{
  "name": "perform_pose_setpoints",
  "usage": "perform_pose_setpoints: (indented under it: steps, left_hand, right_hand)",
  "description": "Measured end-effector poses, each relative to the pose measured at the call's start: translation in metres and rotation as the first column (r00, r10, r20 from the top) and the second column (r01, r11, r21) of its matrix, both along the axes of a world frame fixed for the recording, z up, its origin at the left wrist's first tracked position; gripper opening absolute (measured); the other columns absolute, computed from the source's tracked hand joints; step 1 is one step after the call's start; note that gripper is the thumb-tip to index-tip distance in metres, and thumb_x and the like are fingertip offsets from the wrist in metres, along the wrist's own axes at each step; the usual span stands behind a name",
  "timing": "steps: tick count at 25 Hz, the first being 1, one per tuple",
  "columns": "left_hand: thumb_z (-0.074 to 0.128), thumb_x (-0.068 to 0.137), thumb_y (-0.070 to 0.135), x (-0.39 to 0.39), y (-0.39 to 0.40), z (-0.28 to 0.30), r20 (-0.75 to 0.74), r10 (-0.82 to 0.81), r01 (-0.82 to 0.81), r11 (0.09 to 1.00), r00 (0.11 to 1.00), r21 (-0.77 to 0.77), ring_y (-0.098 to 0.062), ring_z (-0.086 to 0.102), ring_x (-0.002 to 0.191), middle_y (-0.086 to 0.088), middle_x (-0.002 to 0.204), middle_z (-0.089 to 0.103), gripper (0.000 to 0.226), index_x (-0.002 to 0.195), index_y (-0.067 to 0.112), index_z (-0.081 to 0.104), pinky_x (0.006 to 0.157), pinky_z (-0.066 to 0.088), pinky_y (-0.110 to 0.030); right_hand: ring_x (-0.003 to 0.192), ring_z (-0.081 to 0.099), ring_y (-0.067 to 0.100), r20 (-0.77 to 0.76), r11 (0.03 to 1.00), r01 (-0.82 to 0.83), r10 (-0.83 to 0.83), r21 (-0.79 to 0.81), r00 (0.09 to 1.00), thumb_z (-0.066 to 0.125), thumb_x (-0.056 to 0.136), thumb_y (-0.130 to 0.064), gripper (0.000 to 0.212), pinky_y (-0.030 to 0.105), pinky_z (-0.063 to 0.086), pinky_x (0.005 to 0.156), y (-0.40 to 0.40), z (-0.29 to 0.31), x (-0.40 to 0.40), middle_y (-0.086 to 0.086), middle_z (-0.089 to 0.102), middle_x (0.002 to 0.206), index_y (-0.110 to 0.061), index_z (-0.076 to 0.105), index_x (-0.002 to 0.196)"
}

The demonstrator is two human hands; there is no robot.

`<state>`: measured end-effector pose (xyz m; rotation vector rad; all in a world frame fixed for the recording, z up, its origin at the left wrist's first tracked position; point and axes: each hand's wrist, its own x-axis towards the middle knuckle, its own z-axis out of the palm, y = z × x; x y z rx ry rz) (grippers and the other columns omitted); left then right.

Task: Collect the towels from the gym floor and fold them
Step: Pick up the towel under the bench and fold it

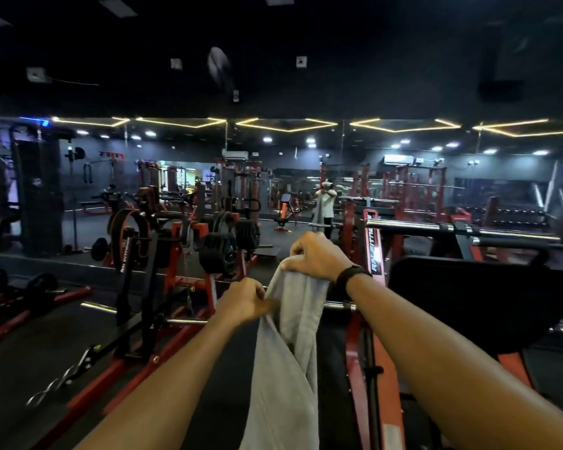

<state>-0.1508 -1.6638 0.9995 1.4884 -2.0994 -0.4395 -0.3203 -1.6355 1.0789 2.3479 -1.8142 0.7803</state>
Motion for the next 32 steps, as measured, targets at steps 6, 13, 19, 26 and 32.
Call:
perform_pose_setpoints:
  steps: [6, 13, 19, 26, 32]
  left_hand:
    - [0.065, 0.083, 0.028, 0.024, -0.121, -0.034, 0.219, -0.015, -0.017, 0.989, 0.976, 0.146, -0.018, 0.067, 0.073, -0.004, 0.087, 0.065, 0.010, 0.090, 0.022, 0.061, 0.066, 0.059, -0.033]
    - [0.042, 0.100, 0.031, 0.033, -0.239, -0.013, -0.339, -0.038, 0.204, 0.859, 0.940, 0.470, -0.026, 0.062, 0.080, -0.016, 0.096, 0.065, 0.040, 0.106, -0.003, 0.062, 0.065, 0.048, -0.029]
    - [0.031, 0.091, -0.008, -0.022, -0.241, 0.026, -0.771, 0.165, 0.437, 0.743, 0.615, 0.507, -0.016, 0.055, 0.045, -0.009, 0.051, 0.055, 0.028, 0.075, 0.001, 0.051, 0.036, 0.047, -0.021]
    - [0.029, 0.094, -0.008, -0.030, -0.255, 0.040, -0.853, 0.223, 0.419, 0.795, 0.471, 0.439, -0.026, 0.065, 0.051, -0.022, 0.085, 0.061, 0.027, 0.108, -0.006, 0.052, 0.035, 0.049, -0.027]
    - [0.064, 0.081, 0.010, 0.017, -0.285, 0.020, -0.246, 0.111, -0.056, 0.974, 0.963, 0.219, -0.027, 0.068, 0.068, -0.015, 0.077, 0.065, 0.015, 0.076, -0.002, 0.058, 0.068, 0.060, -0.041]
  right_hand:
    - [0.059, 0.055, 0.022, 0.155, 0.940, 0.306, -0.283, -0.153, 0.947, 0.070, 0.077, -0.038, 0.036, 0.026, 0.037, 0.049, -0.072, 0.001, -0.033, 0.001, 0.055, 0.057, -0.013, 0.058, 0.055]
    - [0.074, 0.048, 0.016, 0.365, 0.856, 0.502, -0.433, -0.119, 0.824, 0.069, 0.082, -0.020, 0.018, 0.029, 0.036, 0.057, -0.138, -0.015, -0.032, -0.002, 0.054, 0.080, -0.013, 0.052, 0.079]
    - [0.061, 0.053, 0.006, 0.435, 0.983, 0.110, -0.165, 0.149, 0.885, 0.078, 0.078, -0.018, 0.020, 0.023, 0.046, 0.059, -0.181, -0.036, 0.006, 0.002, 0.062, 0.067, -0.014, 0.064, 0.064]
    - [0.075, 0.063, 0.010, 0.185, 0.975, 0.203, -0.216, 0.090, 0.959, 0.082, 0.070, -0.033, 0.027, 0.015, 0.046, 0.058, -0.198, -0.030, 0.015, 0.000, 0.070, 0.084, -0.013, 0.065, 0.067]
    - [0.072, 0.056, 0.010, 0.186, 0.993, -0.002, -0.021, 0.119, 0.982, 0.081, 0.073, -0.021, 0.011, 0.030, 0.049, 0.069, -0.207, -0.023, -0.013, 0.003, 0.066, 0.078, -0.018, 0.070, 0.074]
